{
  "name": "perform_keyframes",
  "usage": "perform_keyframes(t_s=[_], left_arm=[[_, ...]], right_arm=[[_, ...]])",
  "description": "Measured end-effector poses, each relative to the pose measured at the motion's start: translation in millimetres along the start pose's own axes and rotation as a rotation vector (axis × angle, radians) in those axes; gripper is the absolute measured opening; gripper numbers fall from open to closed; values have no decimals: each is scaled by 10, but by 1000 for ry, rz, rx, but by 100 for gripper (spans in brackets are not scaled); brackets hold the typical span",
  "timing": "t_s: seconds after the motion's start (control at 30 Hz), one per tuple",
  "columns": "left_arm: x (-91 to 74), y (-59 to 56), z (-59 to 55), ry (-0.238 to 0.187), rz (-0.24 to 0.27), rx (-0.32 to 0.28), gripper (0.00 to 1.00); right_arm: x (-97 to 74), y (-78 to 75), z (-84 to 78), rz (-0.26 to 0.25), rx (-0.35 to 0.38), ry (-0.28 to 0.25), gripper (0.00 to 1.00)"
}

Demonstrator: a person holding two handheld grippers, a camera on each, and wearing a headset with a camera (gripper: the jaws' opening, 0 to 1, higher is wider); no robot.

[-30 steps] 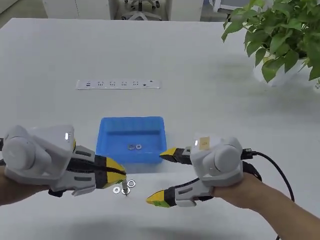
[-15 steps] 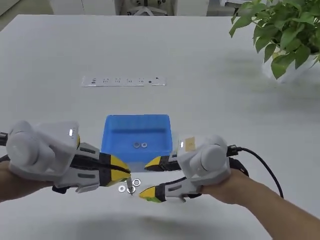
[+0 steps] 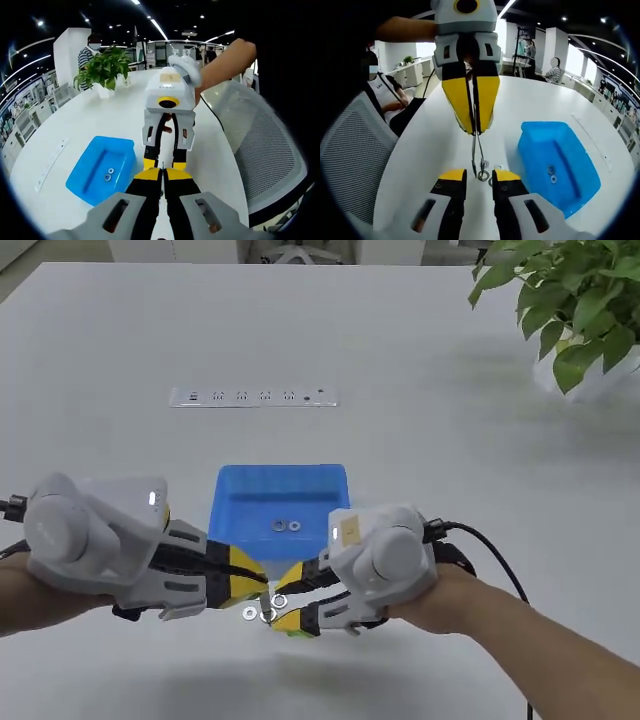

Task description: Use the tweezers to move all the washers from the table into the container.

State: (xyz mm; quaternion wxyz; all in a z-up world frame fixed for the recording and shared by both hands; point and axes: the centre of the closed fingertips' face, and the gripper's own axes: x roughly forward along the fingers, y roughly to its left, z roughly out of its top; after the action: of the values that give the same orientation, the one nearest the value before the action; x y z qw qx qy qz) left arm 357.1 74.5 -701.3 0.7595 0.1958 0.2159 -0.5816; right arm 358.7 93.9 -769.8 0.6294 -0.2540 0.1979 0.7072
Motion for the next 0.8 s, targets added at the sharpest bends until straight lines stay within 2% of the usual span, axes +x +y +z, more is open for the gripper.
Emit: perform_keyframes(t_s=[0.33, 0.47, 0.8], left_arm=[[-1, -11, -12, 10, -4, 1, 5], [2, -13, -14, 10, -4, 1, 5], [0, -8, -27, 14, -3, -2, 5]], right_arm=[[87, 24, 1, 38, -25, 32, 12], [120, 34, 9, 48, -36, 42, 12], [148, 36, -2, 43, -23, 47, 10]])
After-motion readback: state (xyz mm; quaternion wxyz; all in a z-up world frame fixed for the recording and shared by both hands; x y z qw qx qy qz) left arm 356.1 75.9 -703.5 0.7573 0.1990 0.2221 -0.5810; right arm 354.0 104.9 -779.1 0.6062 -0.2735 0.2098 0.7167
